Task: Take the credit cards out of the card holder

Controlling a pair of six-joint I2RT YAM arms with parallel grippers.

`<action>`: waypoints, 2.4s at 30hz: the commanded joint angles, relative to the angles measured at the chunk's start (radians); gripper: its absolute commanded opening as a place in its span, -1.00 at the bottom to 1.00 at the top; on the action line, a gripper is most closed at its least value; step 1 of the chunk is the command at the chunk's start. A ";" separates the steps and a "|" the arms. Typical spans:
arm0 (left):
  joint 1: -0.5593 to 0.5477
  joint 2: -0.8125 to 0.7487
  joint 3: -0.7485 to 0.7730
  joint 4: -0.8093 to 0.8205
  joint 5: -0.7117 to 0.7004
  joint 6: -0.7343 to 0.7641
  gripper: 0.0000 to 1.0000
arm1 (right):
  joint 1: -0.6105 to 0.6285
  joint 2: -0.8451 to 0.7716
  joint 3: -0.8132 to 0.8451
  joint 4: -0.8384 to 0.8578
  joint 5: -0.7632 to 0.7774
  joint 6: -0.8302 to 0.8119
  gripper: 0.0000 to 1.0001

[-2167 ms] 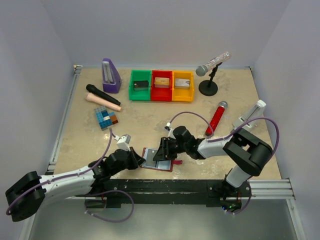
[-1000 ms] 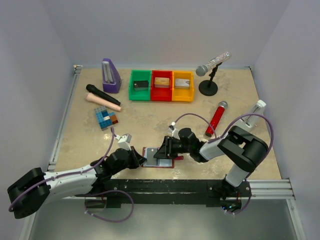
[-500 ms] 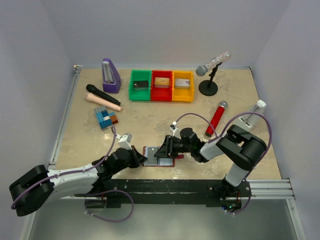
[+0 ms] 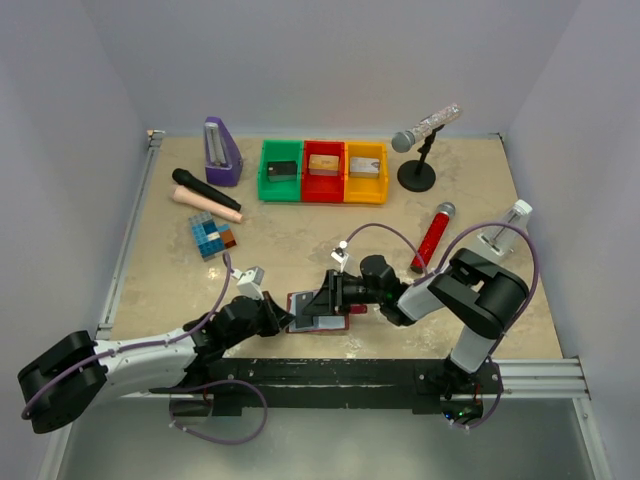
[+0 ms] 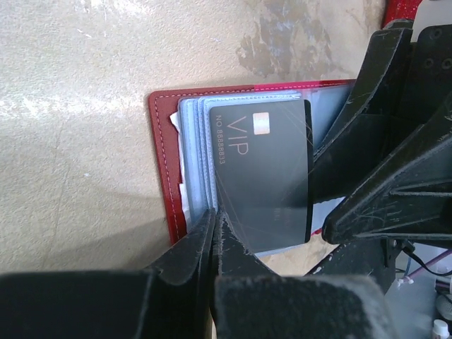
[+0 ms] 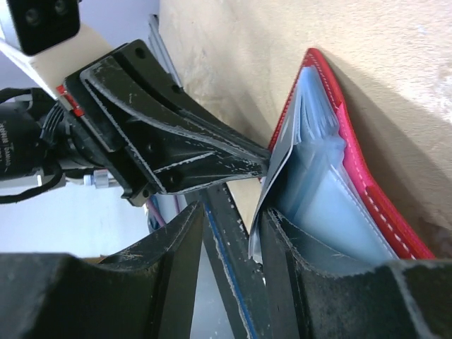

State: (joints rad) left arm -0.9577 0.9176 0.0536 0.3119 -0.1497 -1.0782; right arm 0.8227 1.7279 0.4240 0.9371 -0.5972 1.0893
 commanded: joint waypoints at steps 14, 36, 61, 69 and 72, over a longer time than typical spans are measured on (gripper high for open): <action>-0.010 -0.031 -0.054 0.021 0.048 -0.003 -1.00 | 0.027 -0.039 0.058 -0.013 -0.067 -0.014 -0.17; -0.010 -0.037 -0.052 0.041 0.068 -0.006 -1.00 | 0.027 -0.042 0.133 -0.242 0.025 -0.040 -0.19; -0.010 -0.126 -0.054 -0.036 -0.002 -0.011 -1.00 | 0.029 0.001 0.165 -0.300 -0.055 -0.078 -0.19; -0.010 -0.112 -0.054 -0.037 -0.005 -0.017 -1.00 | 0.029 -0.004 0.159 -0.296 -0.053 -0.074 -0.19; -0.010 -0.118 -0.054 -0.056 -0.014 -0.019 -1.00 | 0.029 -0.001 0.157 -0.284 -0.055 -0.068 -0.19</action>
State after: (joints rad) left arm -0.9634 0.8120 0.0502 0.2447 -0.1390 -1.0828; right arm 0.8459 1.7275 0.5579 0.6155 -0.6247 1.0271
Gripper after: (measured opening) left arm 0.012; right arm 0.407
